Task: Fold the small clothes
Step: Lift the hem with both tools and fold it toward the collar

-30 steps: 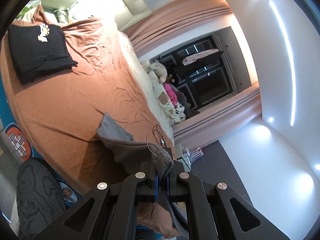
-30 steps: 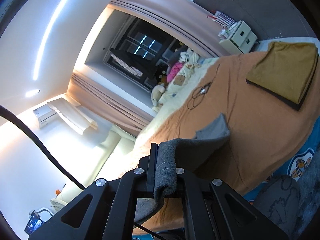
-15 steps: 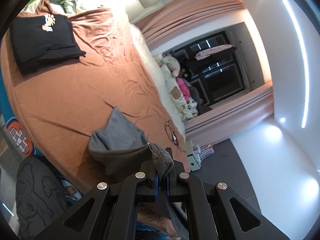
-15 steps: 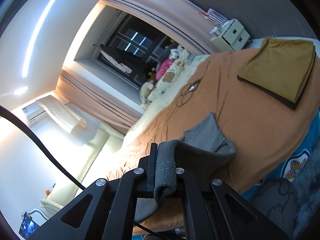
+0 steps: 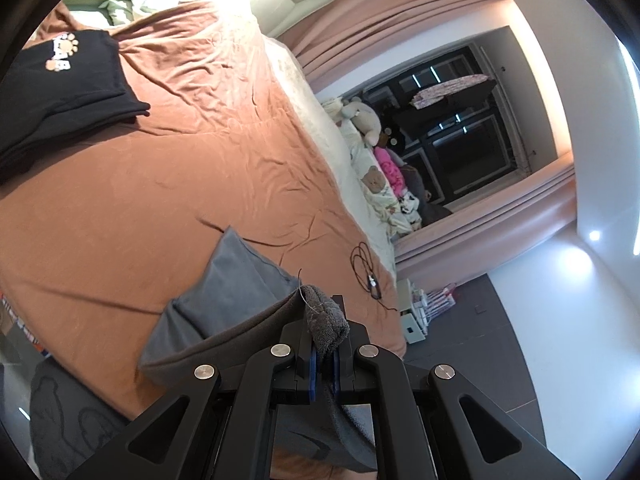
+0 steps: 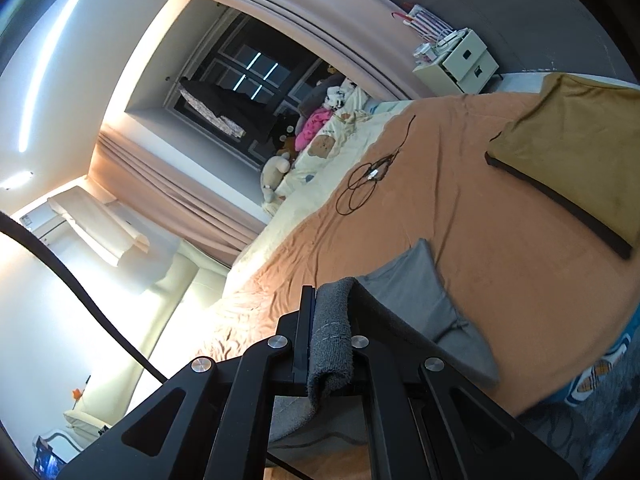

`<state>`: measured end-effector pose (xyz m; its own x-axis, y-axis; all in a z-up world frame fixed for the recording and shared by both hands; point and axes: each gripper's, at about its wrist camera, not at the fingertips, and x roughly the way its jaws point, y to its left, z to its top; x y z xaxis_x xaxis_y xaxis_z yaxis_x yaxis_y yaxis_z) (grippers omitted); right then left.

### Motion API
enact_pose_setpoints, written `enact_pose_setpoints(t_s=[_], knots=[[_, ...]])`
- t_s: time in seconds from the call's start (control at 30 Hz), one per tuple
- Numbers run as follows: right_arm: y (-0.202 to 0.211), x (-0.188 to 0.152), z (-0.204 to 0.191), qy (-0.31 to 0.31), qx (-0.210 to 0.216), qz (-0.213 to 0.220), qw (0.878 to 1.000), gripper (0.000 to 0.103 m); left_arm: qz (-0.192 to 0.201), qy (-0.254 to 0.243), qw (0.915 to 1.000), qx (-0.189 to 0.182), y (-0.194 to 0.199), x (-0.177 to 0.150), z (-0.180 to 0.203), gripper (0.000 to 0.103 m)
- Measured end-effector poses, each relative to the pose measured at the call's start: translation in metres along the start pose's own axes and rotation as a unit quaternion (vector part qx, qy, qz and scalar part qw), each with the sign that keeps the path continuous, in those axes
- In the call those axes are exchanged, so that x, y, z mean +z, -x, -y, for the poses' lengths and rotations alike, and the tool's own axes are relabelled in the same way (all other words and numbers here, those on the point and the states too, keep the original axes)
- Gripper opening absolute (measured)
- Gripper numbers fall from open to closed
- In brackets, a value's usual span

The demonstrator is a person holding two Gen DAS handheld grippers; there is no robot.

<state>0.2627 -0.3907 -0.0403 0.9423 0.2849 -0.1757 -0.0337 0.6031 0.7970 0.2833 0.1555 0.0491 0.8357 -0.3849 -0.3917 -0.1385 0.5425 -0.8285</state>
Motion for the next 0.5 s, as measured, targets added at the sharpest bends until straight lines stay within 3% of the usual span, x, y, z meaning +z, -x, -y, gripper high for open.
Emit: enact_pose_setpoints(t_s=[0.5], knots=[[-0.096,0.042,-0.01,0.019,-0.052,-0.05,0.997,0.0,-0.034,-0.021,0.9962,0.078,-0.125,0.04,-0.009,0.005]])
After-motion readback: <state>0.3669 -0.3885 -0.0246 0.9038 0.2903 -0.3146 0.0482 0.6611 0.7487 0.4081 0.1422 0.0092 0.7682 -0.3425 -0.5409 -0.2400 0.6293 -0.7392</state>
